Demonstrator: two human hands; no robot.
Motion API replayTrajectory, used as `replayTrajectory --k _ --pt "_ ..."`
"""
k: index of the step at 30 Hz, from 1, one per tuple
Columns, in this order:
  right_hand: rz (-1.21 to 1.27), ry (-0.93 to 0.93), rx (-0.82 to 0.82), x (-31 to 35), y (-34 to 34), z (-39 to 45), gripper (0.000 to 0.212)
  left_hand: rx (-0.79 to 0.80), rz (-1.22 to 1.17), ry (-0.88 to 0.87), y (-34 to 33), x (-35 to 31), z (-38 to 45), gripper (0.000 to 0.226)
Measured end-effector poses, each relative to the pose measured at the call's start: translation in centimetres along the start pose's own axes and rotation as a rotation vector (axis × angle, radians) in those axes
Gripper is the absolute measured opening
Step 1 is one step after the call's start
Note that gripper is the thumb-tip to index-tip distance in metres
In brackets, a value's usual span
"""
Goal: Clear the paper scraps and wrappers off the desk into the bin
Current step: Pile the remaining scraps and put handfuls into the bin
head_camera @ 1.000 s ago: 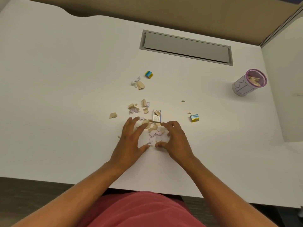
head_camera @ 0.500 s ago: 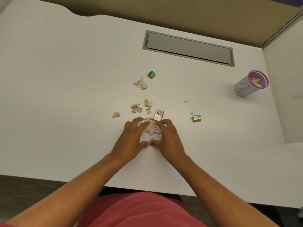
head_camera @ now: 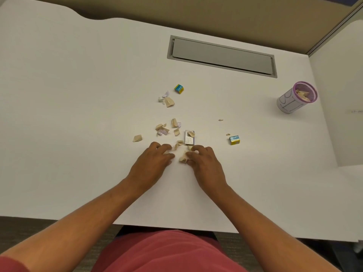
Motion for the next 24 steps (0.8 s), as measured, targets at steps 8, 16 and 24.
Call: replayTrajectory --k 8,16,24 --pt "-0.154 0.059 0.129 0.7 -0.8 -1.0 0.069 0.065 0.071 0.119 -0.7 0.3 -0.6 0.065" --pt "-0.151 0.128 0.074 1.7 -1.0 -1.2 0.029 0.030 -0.051 0.043 0.1 -1.4 0.1 0.022" --pt "0.322 -0.077 -0.053 -2.9 0.8 -0.5 0.024 -0.049 -0.245 0.202 0.5 0.2 2.0 0.018"
Point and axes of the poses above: each hand's wrist, its own z-axis towards the middle knuckle, its own y-axis out of the back of the hand, x = y × z, the point moved 10 cm from there along z, towards the middle knuckle, and after that the axes turned 1 degree about -z, right-handed, at the moved point
